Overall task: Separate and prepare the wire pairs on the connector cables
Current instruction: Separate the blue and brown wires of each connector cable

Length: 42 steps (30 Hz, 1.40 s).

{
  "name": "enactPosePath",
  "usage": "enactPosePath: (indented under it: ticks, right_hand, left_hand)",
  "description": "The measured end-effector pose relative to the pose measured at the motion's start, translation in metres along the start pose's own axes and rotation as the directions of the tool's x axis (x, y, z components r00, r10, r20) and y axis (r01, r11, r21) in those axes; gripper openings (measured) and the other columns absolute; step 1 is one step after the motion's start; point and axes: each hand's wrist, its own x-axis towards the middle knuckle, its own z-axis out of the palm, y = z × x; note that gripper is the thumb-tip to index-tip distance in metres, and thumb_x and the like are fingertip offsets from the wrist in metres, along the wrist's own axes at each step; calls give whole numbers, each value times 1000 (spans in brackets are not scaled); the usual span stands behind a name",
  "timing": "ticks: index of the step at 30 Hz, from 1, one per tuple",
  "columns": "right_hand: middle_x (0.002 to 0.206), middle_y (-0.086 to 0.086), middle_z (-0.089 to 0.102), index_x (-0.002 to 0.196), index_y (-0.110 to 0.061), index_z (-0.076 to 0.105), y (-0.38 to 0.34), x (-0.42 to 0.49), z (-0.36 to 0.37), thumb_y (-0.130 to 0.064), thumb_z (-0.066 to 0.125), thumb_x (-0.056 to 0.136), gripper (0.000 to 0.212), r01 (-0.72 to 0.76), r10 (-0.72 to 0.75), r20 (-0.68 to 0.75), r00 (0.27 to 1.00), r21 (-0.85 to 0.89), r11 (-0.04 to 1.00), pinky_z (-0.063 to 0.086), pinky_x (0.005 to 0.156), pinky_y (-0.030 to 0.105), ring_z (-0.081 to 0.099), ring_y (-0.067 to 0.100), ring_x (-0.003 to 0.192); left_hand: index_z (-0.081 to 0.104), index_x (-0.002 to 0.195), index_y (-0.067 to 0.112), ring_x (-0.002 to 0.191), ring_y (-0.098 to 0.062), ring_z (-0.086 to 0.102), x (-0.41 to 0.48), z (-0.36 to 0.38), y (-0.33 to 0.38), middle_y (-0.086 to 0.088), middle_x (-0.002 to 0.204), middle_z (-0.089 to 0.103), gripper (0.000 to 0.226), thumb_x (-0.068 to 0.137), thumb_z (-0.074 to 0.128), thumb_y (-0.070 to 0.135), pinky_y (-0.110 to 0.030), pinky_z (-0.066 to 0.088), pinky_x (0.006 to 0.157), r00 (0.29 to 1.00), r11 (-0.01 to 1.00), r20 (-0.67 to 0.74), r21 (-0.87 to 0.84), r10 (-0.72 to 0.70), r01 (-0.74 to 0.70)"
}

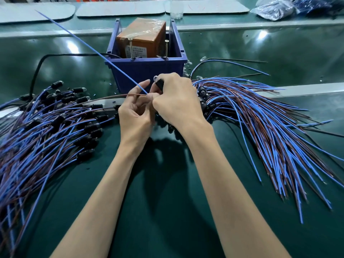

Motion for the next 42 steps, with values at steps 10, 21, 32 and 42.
enactPosePath:
  ticks: [10, 21, 32, 42]
  right_hand:
    - [109, 14, 63, 101, -12, 48, 0, -1, 1, -27, 55, 93, 18, 12, -12, -6, 1000, 34, 999, 40, 73, 36, 58, 38, 101]
    - [58, -12, 50, 68, -24, 50, -1, 0, -1, -33, 70, 86, 28, 129, -138, 19, 990, 261, 957, 37, 54, 12, 50, 1, 54]
    - [62, -8, 52, 74, -31, 58, 1, 0, -3, -32, 68, 86, 16, 223, -249, 220, 943, 134, 965, 49, 65, 32, 50, 17, 62]
    - [55, 0, 64, 85, -14, 61, 9, 12, -4, -11, 46, 95, 18, 9, 152, -275, 949, 506, 862, 56, 60, 32, 61, 10, 48]
  left_hand:
    - [52, 129, 13, 58, 3, 48, 1, 1, -5, 16, 69, 60, 40, 91, 55, -2, -14, 41, 56, 1000, 1000, -3, 23, 2, -2]
    - [45, 129, -15, 42, 1, 34, 2, 3, -5, 15, 46, 44, 40, 93, 40, 2, -12, 31, 43, 988, 999, -152, -43, -34, 28]
    - [48, 120, -18, 47, 4, 45, 1, 4, 8, 16, 53, 55, 30, 98, 45, 3, -9, 36, 47, 982, 994, -173, -87, -79, 64]
    - [61, 99, 25, 40, -3, 39, 2, 2, 5, 12, 44, 48, 25, 102, 36, 22, -16, 33, 46, 964, 995, -265, 90, -22, 48]
